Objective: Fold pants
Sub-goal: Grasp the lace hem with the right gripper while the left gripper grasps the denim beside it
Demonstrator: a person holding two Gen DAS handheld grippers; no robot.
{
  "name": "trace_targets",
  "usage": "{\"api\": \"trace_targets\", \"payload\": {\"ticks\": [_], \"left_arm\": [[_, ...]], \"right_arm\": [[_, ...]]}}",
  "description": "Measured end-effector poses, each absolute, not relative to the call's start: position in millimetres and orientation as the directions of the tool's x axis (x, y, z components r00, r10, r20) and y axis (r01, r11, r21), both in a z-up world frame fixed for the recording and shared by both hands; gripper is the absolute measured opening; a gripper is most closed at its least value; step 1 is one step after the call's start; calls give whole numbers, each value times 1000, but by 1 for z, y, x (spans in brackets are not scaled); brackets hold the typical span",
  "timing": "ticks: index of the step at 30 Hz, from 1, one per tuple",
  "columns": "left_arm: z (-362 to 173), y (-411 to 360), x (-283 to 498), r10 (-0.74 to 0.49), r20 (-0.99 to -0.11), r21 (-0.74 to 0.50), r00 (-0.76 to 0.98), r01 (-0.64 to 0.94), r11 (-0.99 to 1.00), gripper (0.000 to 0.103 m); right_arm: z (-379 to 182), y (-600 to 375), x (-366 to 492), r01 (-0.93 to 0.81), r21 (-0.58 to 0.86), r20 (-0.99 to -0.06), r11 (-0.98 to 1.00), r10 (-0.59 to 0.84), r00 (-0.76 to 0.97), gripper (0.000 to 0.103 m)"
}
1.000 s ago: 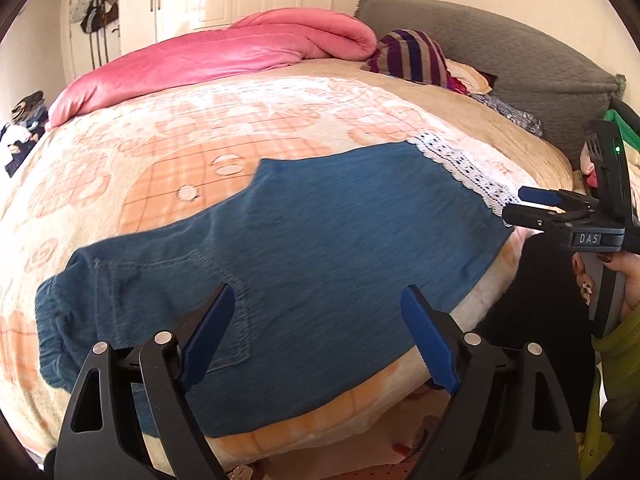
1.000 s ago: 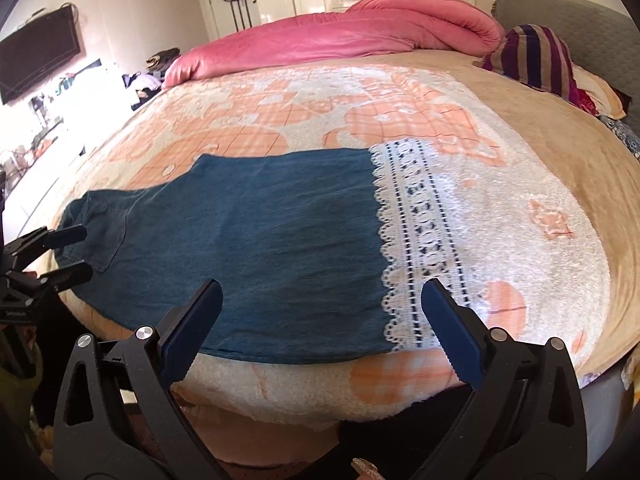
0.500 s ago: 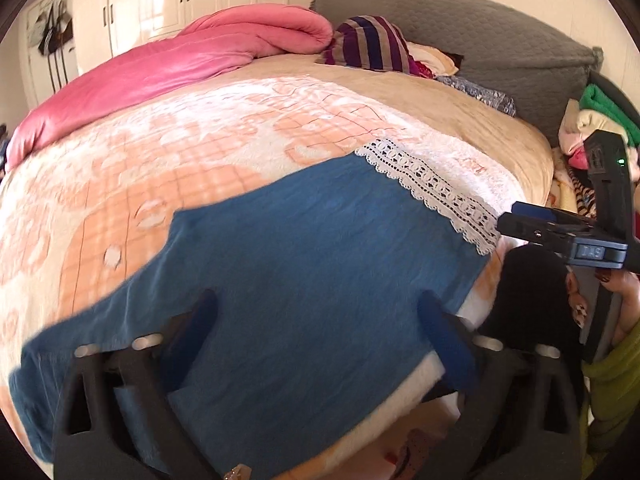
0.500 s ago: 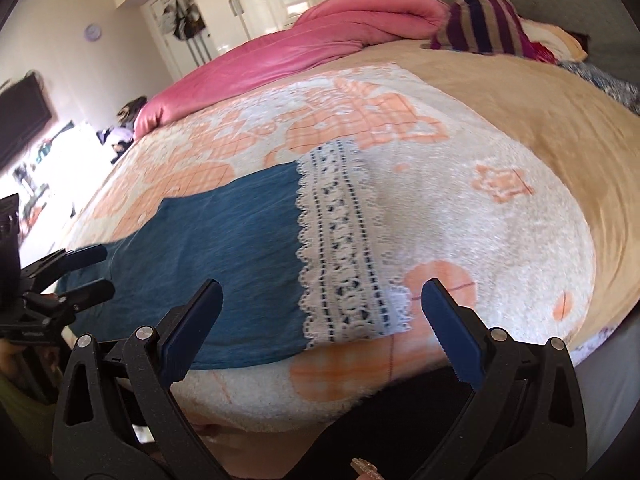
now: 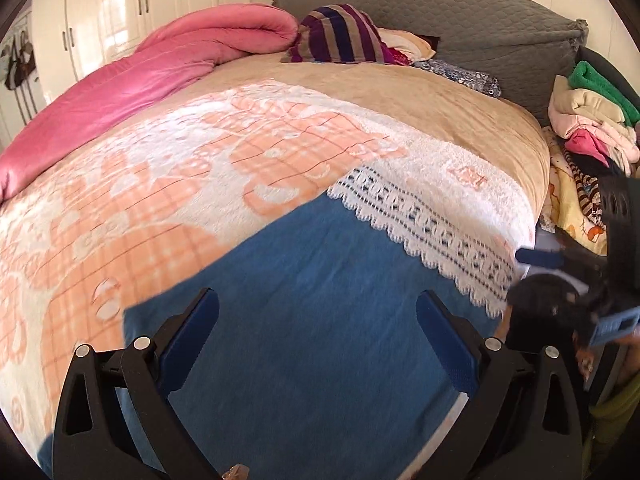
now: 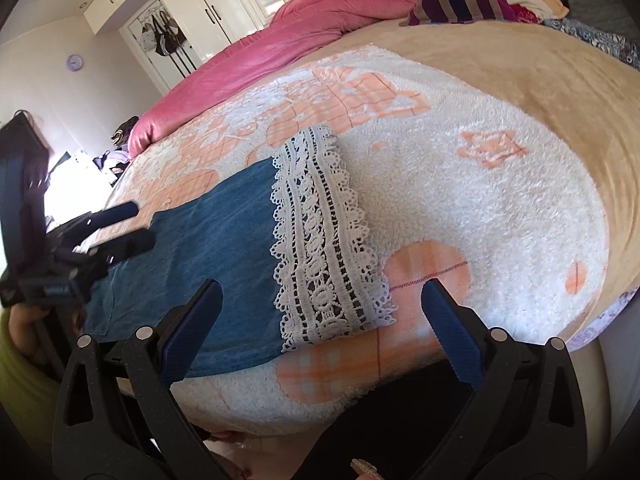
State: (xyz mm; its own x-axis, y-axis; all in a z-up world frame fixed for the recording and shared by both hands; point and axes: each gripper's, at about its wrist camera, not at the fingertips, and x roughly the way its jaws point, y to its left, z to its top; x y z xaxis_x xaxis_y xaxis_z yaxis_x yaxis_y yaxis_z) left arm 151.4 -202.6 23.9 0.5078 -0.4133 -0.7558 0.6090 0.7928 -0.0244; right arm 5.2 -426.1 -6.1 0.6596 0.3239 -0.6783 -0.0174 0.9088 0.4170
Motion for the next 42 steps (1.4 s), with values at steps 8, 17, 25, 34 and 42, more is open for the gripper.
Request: {"api": "trace_targets", "payload": {"ticks": [8,17,25,34,42], "left_arm": [[15,-241,200,-397,-789,-6,469,640,768,99],[-9,-276,240,-352,-836,27,420,674,738,99],[-17,-285,263,-414,-834,-61,363,686,725,98],[-32,-295,265,-471,-837,-138,277,727,673,66],[-38,-299,268,-507,-834,-194,216,746,638,56]], "right_arm": [[-16,-429,12,28,454,-690,891,332,643,94],[-17,-421,14,19,436,-698,900,325,638,94],[-22,-419,19,26,442,-709,896,332,623,94],[-22,-419,18,12,460,-680,888,344,648,78],[-23,-411,21,-52,484,-666,874,406,626,53]]}}
